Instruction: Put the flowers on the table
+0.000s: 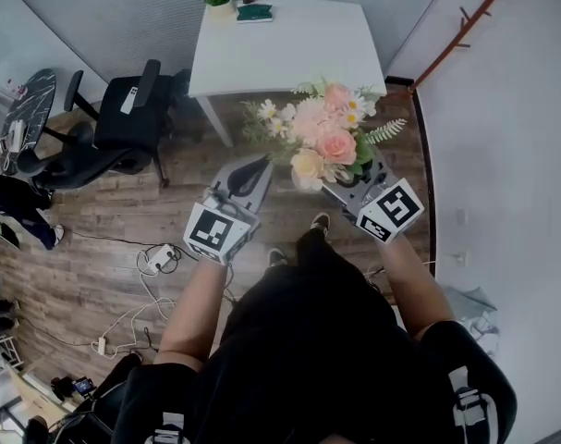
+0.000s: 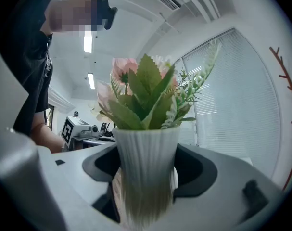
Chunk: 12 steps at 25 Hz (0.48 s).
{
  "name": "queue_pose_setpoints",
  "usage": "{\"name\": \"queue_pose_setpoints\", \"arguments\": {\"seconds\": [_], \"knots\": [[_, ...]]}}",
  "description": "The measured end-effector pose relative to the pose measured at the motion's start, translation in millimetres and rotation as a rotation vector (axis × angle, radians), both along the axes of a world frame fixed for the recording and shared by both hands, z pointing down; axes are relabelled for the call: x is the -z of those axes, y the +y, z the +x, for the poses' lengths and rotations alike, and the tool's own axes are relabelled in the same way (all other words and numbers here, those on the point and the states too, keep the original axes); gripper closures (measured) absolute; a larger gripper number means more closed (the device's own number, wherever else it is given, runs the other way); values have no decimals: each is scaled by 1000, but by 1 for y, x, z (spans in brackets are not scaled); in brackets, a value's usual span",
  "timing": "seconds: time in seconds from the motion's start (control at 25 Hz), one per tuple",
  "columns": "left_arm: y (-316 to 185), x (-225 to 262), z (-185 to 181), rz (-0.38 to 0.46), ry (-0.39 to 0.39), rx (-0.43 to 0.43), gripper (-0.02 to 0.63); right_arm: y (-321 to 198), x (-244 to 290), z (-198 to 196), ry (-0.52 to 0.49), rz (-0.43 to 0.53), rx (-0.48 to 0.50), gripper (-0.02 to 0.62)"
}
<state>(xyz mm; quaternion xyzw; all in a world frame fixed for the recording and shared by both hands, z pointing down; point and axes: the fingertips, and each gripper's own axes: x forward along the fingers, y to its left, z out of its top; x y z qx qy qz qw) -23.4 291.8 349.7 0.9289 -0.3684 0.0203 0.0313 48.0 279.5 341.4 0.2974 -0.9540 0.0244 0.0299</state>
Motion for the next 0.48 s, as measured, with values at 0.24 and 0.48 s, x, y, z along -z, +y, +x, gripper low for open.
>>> {"name": "queue_pose_setpoints", "arguments": {"seconds": [0.24,0.48], "knots": [[-11,-5,3,15,-2,8,594,-11,-9,3,-4,17,9,258],[-79,-6,14,2,-15,39,594,-83,-11,14,-3,8,41,258]]}}
